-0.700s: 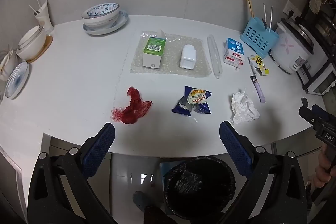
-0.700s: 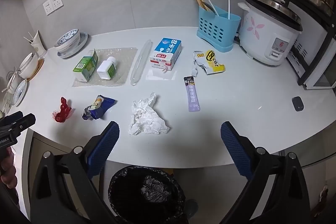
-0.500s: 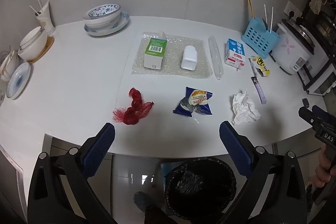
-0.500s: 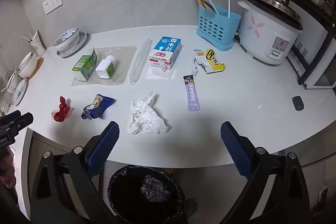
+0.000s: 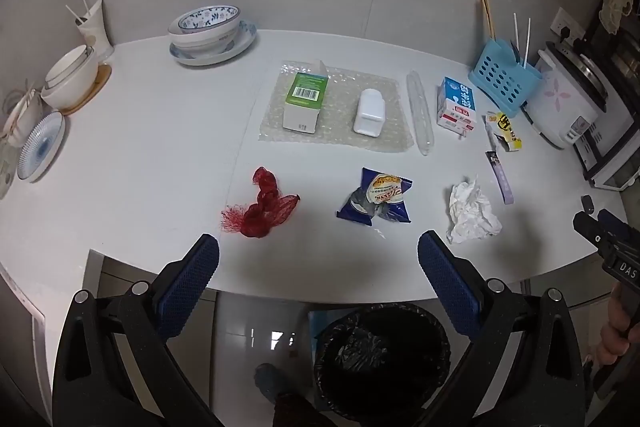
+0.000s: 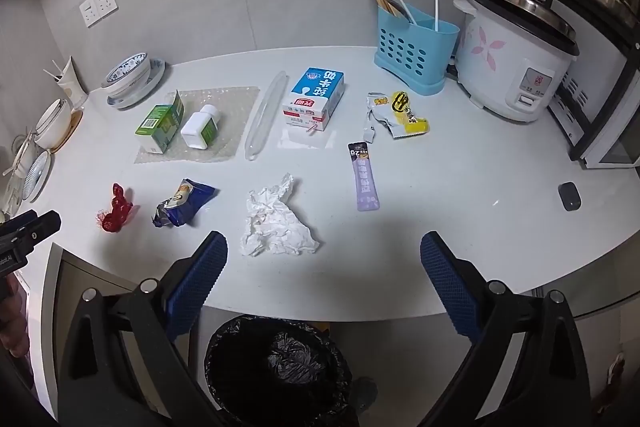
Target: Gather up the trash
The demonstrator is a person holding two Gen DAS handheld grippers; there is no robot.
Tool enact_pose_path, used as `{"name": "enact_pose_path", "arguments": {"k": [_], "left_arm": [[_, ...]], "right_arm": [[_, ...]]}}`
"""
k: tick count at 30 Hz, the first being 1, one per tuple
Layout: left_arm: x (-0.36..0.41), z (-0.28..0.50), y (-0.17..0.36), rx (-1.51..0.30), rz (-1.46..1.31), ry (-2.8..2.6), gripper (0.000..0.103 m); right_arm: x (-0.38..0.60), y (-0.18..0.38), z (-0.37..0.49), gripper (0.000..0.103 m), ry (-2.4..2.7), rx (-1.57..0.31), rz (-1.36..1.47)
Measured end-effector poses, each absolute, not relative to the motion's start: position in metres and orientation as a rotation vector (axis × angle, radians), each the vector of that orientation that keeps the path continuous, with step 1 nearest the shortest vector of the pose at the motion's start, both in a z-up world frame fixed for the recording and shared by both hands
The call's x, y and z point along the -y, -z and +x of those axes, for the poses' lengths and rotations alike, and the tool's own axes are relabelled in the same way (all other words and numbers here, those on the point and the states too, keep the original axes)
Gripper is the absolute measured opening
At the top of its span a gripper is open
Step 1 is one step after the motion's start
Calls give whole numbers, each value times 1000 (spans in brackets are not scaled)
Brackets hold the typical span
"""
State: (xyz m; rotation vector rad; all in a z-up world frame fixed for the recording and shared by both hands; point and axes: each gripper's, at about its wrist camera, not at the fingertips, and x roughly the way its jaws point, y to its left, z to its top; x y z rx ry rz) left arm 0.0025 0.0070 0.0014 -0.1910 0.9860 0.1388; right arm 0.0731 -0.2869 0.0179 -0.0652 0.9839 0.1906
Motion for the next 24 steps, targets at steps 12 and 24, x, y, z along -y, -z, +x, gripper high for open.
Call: {"name": "enact_pose_path", "arguments": {"k": [12,24], "left_arm": [[-2,3,-4,-990,-181,-125,97],[1,8,-5,-996,-170,-119,97]], "right_arm": [[284,-19,76,93,-193,-981,-74],[286,-18,79,93,-179,-989,-74]]}}
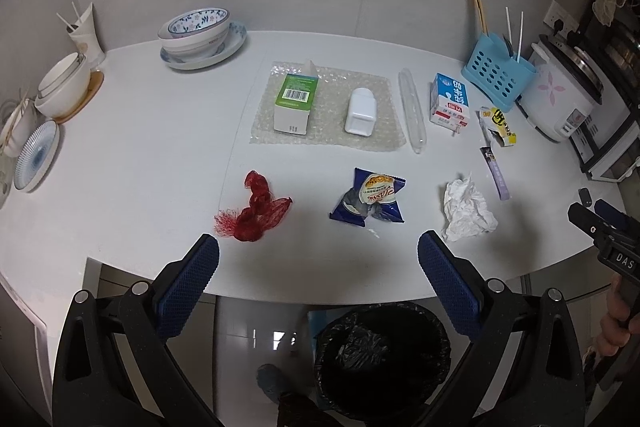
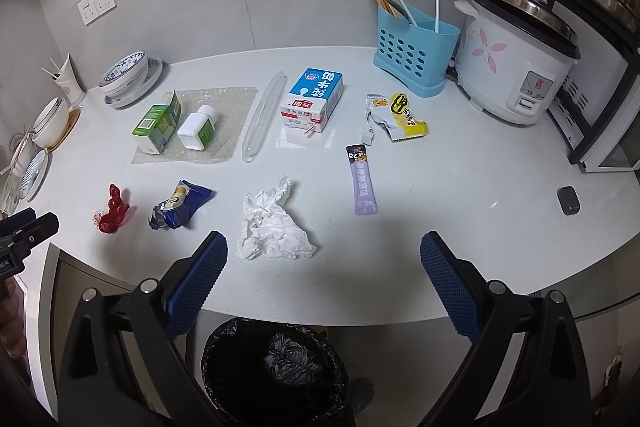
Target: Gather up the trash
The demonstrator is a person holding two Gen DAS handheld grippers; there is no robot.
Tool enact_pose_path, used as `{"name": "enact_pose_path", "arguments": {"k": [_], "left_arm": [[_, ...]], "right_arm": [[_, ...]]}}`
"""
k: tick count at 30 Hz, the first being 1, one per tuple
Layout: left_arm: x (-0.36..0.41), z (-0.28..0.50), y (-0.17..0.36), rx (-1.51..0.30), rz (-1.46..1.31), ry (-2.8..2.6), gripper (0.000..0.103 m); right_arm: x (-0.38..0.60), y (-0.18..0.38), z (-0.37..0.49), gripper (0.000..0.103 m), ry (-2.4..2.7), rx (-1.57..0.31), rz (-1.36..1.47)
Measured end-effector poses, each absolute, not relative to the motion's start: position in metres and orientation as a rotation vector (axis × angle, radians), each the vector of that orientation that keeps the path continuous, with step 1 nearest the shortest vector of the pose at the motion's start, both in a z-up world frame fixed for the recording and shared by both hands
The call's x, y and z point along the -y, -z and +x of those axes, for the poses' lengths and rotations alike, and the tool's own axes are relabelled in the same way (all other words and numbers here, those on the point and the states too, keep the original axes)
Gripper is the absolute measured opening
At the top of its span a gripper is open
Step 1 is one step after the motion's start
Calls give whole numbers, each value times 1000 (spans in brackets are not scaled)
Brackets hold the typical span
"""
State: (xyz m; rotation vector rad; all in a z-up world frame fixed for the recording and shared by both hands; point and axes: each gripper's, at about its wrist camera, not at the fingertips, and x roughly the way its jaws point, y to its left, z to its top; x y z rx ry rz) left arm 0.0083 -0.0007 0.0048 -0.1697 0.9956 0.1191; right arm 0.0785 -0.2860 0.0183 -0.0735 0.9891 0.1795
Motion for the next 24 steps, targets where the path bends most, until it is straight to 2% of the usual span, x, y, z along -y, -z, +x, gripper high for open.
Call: {"name": "enact_pose_path", "arguments": {"k": [24], "left_arm": [[-3,8,3,-1011,-161,-122,97]], "right_arm": [[289,-21,77,93,-173,-992,-63]]}}
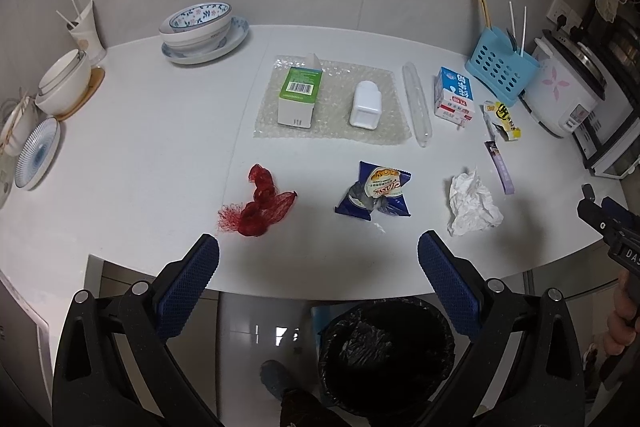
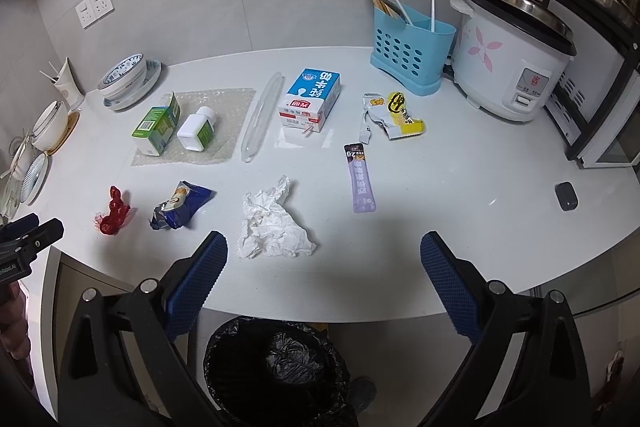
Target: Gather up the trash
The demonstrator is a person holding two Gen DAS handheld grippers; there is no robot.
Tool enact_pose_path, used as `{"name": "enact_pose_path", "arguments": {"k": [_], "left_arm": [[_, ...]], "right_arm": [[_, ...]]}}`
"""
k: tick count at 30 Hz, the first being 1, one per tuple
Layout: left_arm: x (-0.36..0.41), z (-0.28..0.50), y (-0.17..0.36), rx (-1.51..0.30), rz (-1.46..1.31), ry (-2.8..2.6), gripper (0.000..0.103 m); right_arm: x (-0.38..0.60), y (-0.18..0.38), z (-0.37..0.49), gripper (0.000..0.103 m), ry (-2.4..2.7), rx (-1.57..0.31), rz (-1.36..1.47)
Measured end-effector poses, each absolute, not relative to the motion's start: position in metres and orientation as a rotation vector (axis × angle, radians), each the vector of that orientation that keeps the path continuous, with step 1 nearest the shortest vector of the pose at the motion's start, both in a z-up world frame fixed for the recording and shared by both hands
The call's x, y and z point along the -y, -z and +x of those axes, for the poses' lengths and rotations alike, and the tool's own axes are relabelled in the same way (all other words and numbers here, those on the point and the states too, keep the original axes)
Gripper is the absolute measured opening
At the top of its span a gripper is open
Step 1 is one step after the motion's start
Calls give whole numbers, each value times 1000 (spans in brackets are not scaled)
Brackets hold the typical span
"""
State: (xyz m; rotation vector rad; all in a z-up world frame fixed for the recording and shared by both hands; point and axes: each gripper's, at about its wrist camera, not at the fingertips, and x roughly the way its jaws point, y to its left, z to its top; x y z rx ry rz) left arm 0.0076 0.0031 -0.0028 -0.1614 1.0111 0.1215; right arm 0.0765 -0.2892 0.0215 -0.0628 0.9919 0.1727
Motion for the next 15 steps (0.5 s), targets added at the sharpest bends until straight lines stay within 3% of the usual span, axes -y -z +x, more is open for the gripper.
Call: {"name": "enact_pose_path", "arguments": {"k": [15], "left_arm": [[-4,3,1,-1010,-163,-125,97]], "right_arm": [[288,-25,72,93,-167,-983,-66]]}}
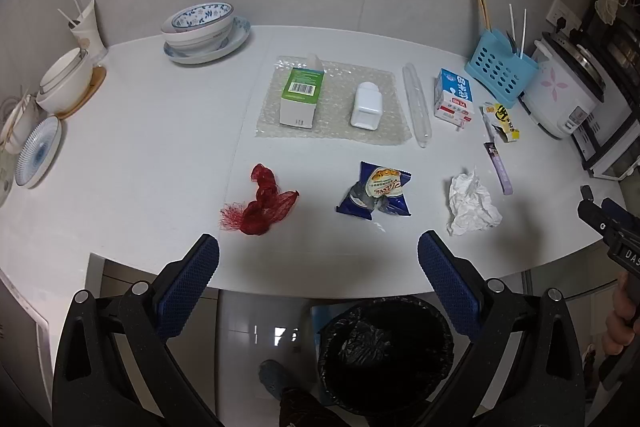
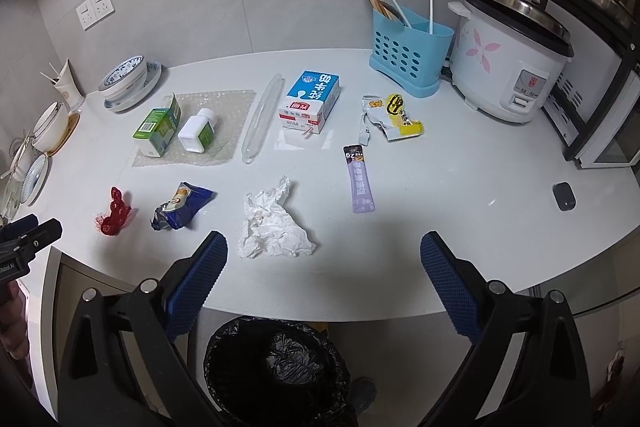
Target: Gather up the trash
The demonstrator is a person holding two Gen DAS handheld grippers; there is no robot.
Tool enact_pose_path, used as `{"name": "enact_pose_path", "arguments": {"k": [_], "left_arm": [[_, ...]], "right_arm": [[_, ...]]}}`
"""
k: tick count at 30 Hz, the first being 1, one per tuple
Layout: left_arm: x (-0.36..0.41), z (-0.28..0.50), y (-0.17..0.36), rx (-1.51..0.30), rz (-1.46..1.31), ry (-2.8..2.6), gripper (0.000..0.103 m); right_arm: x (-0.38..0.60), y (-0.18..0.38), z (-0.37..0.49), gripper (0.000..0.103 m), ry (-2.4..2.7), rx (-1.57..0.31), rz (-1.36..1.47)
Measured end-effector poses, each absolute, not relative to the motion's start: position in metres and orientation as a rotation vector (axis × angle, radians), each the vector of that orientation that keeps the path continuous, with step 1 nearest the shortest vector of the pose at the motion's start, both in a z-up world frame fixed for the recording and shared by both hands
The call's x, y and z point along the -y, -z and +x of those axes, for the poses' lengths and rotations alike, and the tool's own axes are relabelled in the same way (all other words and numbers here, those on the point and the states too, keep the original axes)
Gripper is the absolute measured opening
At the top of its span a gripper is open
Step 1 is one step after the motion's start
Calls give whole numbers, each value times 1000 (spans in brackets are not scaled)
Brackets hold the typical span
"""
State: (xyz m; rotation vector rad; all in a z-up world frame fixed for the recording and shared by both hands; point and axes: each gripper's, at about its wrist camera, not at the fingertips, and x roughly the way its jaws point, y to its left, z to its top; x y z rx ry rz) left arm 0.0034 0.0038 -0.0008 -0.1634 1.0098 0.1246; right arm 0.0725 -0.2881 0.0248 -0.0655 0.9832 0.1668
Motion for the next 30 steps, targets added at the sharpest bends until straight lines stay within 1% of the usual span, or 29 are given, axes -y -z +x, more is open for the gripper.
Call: {"name": "enact_pose_path", "arguments": {"k": [17,22,30], "left_arm": [[-17,7,11,-1029,-177,-130,97],[-42,19,35,-1072,-190,-156,97],[-72,46,84,-1157,-183,-161,97]], "right_arm": [[281,-16,77,93,-162,-1001,-70],[261,-2,90,93,-198,-1025,-95],[229,41,120,93,-213,-1106,-108]]}}
